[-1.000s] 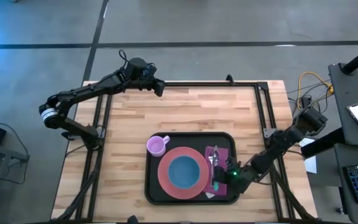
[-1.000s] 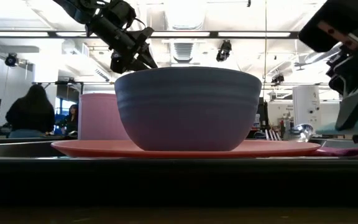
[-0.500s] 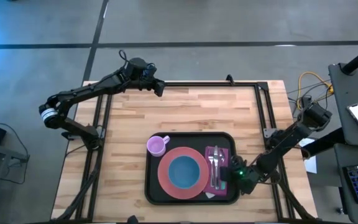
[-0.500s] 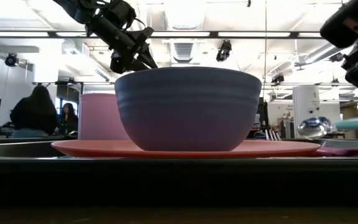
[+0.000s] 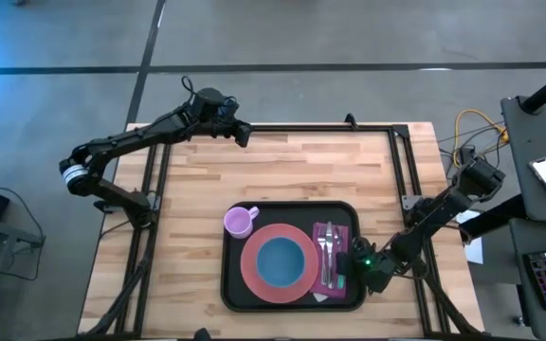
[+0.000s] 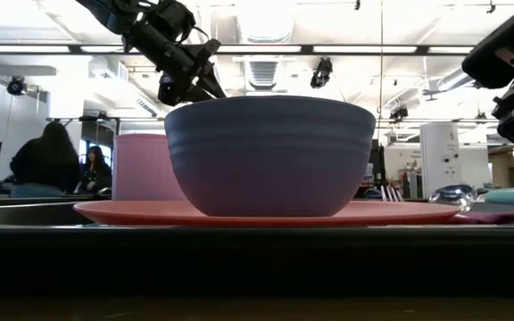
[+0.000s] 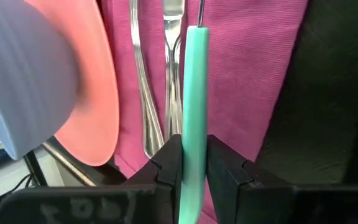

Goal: Set up tray
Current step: Put the blue spoon on top of the purple napkin to the right of the silver knife on the black tray

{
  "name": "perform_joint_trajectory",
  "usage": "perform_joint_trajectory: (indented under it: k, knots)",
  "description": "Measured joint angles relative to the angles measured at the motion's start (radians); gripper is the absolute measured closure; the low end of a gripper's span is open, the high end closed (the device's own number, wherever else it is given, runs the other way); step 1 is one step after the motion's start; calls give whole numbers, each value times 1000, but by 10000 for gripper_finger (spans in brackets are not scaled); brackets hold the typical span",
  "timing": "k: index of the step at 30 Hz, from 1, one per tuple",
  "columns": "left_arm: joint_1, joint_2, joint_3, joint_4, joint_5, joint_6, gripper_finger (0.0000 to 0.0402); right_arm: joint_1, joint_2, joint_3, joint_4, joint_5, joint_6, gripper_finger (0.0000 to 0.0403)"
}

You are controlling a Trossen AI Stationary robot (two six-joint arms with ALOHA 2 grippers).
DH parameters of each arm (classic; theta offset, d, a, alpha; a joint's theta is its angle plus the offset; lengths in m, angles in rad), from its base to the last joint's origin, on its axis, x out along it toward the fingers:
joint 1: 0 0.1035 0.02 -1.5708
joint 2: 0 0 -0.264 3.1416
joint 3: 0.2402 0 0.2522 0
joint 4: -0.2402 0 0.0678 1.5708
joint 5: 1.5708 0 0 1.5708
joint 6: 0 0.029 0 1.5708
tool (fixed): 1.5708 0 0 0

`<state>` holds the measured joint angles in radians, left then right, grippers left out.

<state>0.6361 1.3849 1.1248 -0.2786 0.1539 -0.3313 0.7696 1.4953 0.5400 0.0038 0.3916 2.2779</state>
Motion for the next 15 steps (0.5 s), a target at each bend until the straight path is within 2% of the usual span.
perform_joint_trajectory:
  k: [6,15]
  knots:
    - [0,0,0,-1,0,0,299,0,28,0,4,-36,-3,354]
    - [0,0,0,0,0,-2,299,-5,30,1,19,-76,-1,275]
